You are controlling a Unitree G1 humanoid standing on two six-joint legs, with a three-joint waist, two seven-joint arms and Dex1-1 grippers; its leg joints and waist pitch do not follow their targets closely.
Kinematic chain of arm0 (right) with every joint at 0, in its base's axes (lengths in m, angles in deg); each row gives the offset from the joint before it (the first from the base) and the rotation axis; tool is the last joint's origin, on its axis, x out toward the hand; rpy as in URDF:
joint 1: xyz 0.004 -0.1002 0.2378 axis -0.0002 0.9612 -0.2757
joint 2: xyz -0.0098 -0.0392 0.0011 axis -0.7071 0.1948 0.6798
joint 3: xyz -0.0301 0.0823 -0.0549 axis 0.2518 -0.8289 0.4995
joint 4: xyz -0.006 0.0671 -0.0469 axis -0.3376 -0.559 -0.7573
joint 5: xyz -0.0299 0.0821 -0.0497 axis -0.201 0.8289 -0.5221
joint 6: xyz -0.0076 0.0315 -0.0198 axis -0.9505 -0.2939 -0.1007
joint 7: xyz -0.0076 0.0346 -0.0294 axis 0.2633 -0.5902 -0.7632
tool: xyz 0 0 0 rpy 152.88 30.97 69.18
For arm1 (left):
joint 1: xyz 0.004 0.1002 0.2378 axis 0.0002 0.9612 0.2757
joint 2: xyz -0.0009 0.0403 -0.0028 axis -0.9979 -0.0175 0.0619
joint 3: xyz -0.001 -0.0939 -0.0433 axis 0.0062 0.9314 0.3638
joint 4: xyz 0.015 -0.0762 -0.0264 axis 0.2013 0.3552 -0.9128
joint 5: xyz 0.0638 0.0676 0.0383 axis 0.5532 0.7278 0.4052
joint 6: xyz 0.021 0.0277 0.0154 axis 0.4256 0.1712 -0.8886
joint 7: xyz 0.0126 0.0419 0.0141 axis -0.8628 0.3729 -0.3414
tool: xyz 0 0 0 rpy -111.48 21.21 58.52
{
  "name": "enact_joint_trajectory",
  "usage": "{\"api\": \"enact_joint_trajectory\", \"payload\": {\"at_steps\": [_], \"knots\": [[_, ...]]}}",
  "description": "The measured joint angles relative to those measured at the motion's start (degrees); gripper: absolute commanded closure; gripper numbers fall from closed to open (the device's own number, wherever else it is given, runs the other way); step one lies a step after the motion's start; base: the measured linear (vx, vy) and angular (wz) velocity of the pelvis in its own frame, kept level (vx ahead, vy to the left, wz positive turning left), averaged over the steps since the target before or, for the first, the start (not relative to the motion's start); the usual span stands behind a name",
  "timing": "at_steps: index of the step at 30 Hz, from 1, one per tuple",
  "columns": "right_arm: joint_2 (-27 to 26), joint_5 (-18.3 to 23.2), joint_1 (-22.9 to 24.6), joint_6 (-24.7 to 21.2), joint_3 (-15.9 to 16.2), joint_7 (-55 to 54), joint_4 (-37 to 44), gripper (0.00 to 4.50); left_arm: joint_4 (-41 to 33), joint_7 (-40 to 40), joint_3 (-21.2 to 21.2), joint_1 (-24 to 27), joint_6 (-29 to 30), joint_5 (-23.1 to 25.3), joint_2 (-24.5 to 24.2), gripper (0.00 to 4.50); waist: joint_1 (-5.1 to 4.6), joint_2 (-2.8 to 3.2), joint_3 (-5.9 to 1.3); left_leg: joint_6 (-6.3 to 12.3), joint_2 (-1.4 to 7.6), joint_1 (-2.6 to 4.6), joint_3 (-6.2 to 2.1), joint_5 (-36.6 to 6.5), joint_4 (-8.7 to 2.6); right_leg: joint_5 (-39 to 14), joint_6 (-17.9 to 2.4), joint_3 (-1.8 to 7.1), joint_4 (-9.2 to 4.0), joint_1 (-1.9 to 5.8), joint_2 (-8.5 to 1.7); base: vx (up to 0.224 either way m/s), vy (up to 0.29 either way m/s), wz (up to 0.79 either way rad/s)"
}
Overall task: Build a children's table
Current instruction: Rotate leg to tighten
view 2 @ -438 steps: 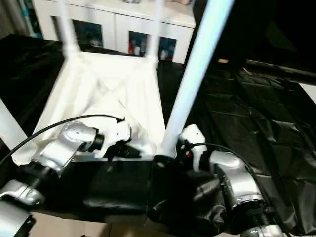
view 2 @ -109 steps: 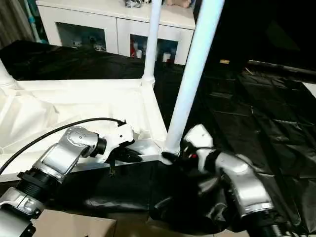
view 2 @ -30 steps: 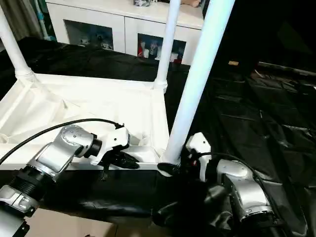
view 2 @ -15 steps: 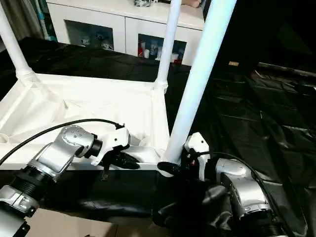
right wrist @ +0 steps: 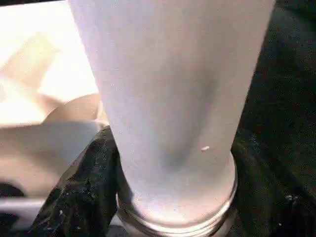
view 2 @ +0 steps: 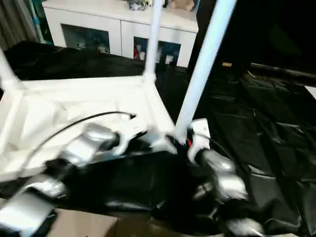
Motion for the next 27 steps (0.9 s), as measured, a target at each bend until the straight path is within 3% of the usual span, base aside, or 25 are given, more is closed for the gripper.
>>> {"api": "enact_joint_trajectory", "payload": {"at_steps": [6, 8, 11, 19, 27], "knots": [[-0.44, -1.24, -0.19, 2.31, 0.07, 1.14, -0.88, 1.78, 1.88, -0.69, 0.07, -1.04, -1.89, 0.25, 0.22, 4.50, 0.21, 0.17, -0.02, 0.00, 0.01, -0.02, 0.00, 0.00, -0.12, 0.05, -0.03, -0.02, -0.02, -0.02, 0.01, 0.000, 0.000, 0.00], [0.59, -0.99, 0.69, 2.08, 0.16, 4.75, -0.02, 1.22, 1.54, -2.31, 0.01, -0.80, -2.36, 0.22, -0.48, 4.50, 0.28, 0.24, -0.03, 0.00, 0.02, 0.00, 0.00, 0.00, -0.18, 0.02, -0.05, -0.03, -0.02, -0.01, 0.02, 0.000, 0.000, 0.00], [1.30, 0.43, 1.93, 1.65, 0.45, 8.78, 1.46, 1.00, 0.34, -4.55, 0.02, -0.01, -3.19, 0.18, -2.07, 4.50, 0.30, 0.48, -0.02, 0.00, 0.04, 0.03, 0.00, 0.00, -0.22, 0.03, -0.07, -0.05, -0.01, -0.01, 0.04, 0.000, 0.000, 0.00], [12.73, 0.19, 11.04, 1.66, 8.62, 28.21, 14.27, 0.72, -8.13, -18.72, -1.51, 5.07, -7.44, -1.48, -10.48, 4.50, 0.37, 0.66, 0.07, 0.00, 0.06, 0.03, -0.01, -0.01, -0.35, -0.03, -0.04, -0.06, -0.12, -0.01, 0.05, 0.000, 0.000, 0.00], [17.63, 1.38, 13.46, -0.24, 11.38, 38.27, 20.61, 0.72, -16.12, -26.12, -2.77, 9.16, -7.45, -3.12, -14.92, 4.50, 0.55, 0.61, 0.10, 0.00, 0.07, -0.03, 0.02, -0.01, -0.38, -0.12, -0.06, -0.06, -0.26, -0.01, 0.04, 0.000, 0.000, 0.00]]}}
